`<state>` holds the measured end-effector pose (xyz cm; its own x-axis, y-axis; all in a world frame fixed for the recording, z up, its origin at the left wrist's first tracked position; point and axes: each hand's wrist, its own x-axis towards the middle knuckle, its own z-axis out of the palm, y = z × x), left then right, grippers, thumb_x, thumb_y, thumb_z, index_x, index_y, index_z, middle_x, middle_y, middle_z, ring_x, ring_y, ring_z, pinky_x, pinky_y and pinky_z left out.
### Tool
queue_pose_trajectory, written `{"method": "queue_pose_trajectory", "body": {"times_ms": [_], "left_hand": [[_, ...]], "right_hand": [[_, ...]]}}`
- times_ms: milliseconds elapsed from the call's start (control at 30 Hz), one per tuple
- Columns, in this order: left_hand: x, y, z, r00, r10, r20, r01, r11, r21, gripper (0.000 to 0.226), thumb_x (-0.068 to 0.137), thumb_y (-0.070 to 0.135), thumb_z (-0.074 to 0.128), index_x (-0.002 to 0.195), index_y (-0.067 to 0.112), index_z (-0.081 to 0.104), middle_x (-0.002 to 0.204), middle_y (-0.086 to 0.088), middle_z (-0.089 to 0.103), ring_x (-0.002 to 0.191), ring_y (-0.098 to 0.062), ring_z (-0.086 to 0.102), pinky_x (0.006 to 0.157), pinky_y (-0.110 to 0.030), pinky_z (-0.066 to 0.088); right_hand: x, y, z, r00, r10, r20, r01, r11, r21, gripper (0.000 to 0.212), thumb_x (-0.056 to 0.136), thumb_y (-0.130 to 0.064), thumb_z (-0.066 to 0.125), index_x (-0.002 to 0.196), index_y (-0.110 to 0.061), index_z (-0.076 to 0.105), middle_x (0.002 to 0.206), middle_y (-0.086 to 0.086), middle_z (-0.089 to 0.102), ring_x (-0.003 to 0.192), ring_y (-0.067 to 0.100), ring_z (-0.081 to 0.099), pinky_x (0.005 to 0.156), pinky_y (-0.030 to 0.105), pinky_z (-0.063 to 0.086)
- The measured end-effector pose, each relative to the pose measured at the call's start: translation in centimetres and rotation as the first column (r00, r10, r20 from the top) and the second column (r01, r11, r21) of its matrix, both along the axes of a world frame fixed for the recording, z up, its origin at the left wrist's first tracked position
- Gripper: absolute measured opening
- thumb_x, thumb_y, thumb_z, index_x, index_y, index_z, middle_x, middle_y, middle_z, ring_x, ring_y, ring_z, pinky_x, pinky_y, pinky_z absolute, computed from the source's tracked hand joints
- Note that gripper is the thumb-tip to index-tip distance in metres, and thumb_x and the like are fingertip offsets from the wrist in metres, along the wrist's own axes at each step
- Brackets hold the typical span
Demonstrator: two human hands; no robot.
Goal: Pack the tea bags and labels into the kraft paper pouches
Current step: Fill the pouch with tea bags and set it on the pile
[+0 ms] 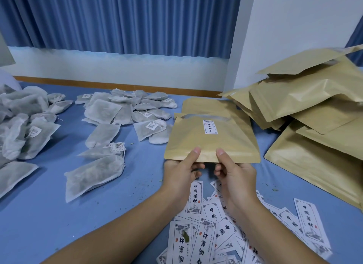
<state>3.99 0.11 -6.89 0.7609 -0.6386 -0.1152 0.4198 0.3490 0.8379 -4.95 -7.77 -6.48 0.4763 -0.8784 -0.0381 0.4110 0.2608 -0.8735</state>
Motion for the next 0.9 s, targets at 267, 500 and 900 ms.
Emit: {"method": "queue_pose_trajectory", "body": {"times_ms": [267,500,900], "left_hand": [[-0.1,0.1,-0.1,1.000,0.008,-0.022,-0.008,1.000,0.006,0.020,0.088,0.016,0.074,0.103,0.003,0.071,0.082,-0.011,0.070,0.064,-0.019,0.058,0.060,-0.031,0.049],[-0.4,0.0,-0.2,0.995,-0.015,0.099,0.006,0.996,0.091,0.014,0.089,0.014,0.074,0.091,0.002,0.070,0.071,-0.012,0.067,0.061,-0.019,0.056,0.063,-0.031,0.048],[-0.4,0.2,1.3,0.975,0.004,0.222,-0.059,0.968,0.243,0.051,0.101,0.048,0.051,0.071,0.007,0.059,0.050,-0.006,0.053,0.041,-0.018,0.042,0.041,-0.022,0.029]], "right_hand": [[0.1,0.1,0.1,0.996,0.021,-0.081,-0.022,1.000,-0.017,0.024,0.085,-0.016,0.079,0.067,-0.014,0.063,0.057,0.003,0.054,0.051,0.014,0.048,0.051,0.025,0.044],[0.3,0.5,-0.1,0.988,0.133,-0.074,-0.132,0.991,0.009,0.017,0.086,-0.013,0.077,0.075,-0.007,0.067,0.060,0.005,0.056,0.054,0.016,0.050,0.055,0.026,0.047],[0.2,0.1,0.6,0.997,0.050,-0.062,-0.047,0.998,0.047,0.030,0.101,-0.030,0.058,0.103,-0.001,0.065,0.065,0.008,0.059,0.050,0.017,0.050,0.051,0.029,0.044]]}}
